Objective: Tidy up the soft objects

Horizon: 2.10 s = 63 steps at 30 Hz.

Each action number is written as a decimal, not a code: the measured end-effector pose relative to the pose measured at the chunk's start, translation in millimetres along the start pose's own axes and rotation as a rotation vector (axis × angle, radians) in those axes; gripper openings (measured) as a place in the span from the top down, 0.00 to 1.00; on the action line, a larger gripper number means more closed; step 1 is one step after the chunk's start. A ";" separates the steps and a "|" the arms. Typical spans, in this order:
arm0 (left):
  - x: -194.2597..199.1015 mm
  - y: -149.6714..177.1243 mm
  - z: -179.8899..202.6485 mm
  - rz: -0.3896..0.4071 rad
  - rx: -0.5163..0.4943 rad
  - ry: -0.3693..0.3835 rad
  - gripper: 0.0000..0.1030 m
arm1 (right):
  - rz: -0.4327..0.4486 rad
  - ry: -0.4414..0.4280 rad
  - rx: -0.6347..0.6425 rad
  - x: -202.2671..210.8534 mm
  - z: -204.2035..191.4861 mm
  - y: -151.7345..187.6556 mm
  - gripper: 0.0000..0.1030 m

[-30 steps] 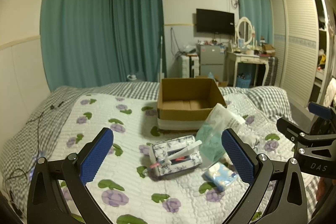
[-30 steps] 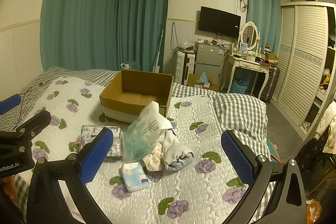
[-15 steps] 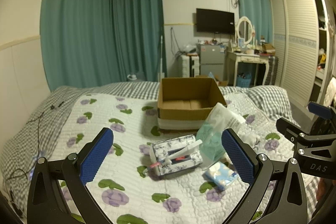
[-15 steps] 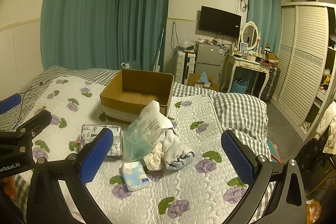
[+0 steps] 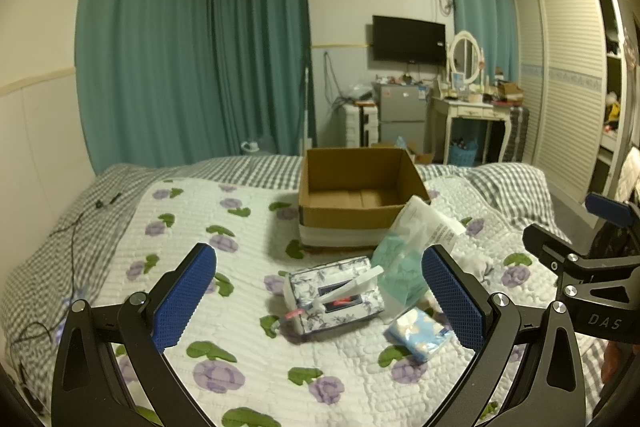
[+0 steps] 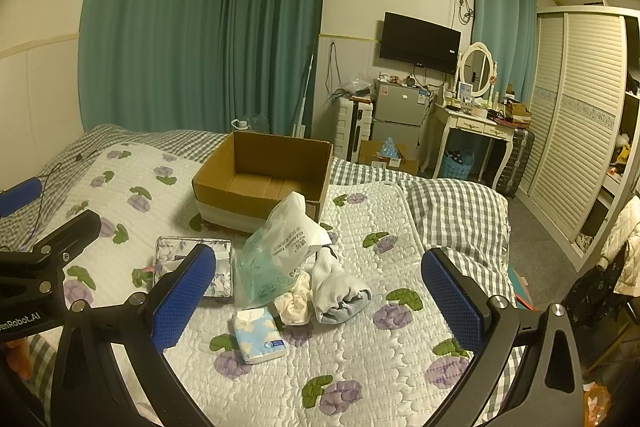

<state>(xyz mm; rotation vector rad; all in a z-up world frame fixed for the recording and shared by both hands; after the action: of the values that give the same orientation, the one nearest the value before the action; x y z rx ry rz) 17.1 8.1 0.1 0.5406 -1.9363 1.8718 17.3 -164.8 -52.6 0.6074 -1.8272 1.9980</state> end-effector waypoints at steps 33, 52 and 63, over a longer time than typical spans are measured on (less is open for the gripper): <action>-110.3 68.2 -13.3 -0.389 0.010 -0.008 0.00 | -0.590 -0.196 0.082 -202.1 -62.6 96.3 0.23; -147.4 38.4 5.7 -0.415 -0.011 0.003 0.00 | -0.241 -0.177 0.120 -114.4 -30.9 2.8 0.46; -216.0 55.2 -5.0 -0.489 0.049 -0.014 0.28 | -0.276 -0.210 0.113 -156.1 -15.4 18.5 0.46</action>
<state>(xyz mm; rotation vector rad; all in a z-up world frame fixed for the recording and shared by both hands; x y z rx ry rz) 171.3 15.9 -160.8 0.9457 -1.5823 1.6019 137.5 -148.0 -153.6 1.0774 -1.6423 1.9184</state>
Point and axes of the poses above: each gripper's, at about its wrist camera, not at the fingertips, and x roughly against the way its jaws point, z to its right, y to its underside, the point moved 2 cm from there along -x, roughly the way its jaws point, and after that the axes turned 8 degrees about -z, right-handed, at the moved point
